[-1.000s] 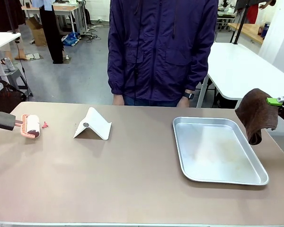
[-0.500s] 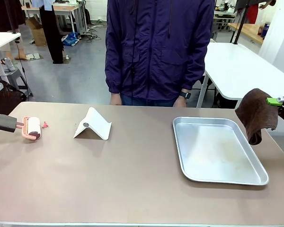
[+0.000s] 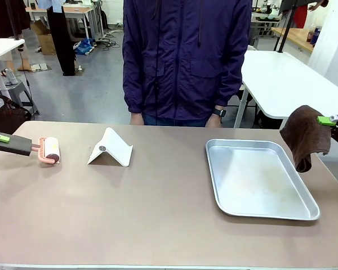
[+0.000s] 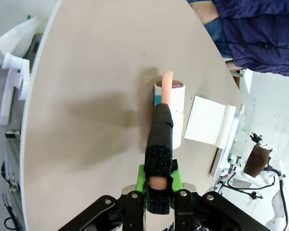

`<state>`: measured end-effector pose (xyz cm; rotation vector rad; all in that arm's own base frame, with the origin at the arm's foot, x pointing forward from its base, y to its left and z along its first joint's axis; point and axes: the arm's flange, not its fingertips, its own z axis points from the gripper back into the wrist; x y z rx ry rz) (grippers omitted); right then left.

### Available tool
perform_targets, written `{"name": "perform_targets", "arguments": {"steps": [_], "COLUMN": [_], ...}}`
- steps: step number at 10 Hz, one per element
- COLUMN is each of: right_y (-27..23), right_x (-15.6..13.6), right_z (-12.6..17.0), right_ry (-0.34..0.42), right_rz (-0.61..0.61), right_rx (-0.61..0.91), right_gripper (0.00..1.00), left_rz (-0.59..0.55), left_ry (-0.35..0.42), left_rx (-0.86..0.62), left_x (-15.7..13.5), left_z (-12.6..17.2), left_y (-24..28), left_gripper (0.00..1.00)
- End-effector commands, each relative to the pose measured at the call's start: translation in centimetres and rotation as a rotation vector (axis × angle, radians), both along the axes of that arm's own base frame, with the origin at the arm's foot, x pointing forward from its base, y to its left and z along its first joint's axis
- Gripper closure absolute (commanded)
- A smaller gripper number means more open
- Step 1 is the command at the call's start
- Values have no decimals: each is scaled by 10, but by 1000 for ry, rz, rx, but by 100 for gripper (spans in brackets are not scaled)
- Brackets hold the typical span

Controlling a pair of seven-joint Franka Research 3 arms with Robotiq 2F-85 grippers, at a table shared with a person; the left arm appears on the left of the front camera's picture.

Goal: Clean the surface of the table.
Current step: Clean the area not pointed to by the person.

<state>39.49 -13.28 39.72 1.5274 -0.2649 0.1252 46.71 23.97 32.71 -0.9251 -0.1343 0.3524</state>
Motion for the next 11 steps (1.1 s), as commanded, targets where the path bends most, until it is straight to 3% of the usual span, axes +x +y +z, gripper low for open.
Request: {"name": "perform_targets", "arguments": {"steps": [1, 3, 5, 7, 9, 11], "right_y": [0, 0, 0, 0, 0, 0], "right_x": [0, 0, 0, 0, 0, 0], "right_z": [3, 3, 3, 3, 3, 3], "right_ry": [-26, -26, -26, -26, -26, -26], "right_rz": [5, 5, 5, 5, 5, 5], "right_rx": [14, 14, 14, 14, 14, 14], "right_gripper": [93, 93, 93, 93, 93, 93], "left_rz": [17, -8, -14, -25, -73, -160], "left_ry": [24, 4, -83, -240, -320, -259], "left_rx": [43, 12, -125, -277, -327, -335], "left_x": [15, 22, 15, -16, -55, -100], "left_z": [-15, -13, 6, 39, 68, 83], "left_y": [-16, -29, -30, -28, -22, -6], "left_gripper": [78, 78, 78, 78, 78, 78]}}
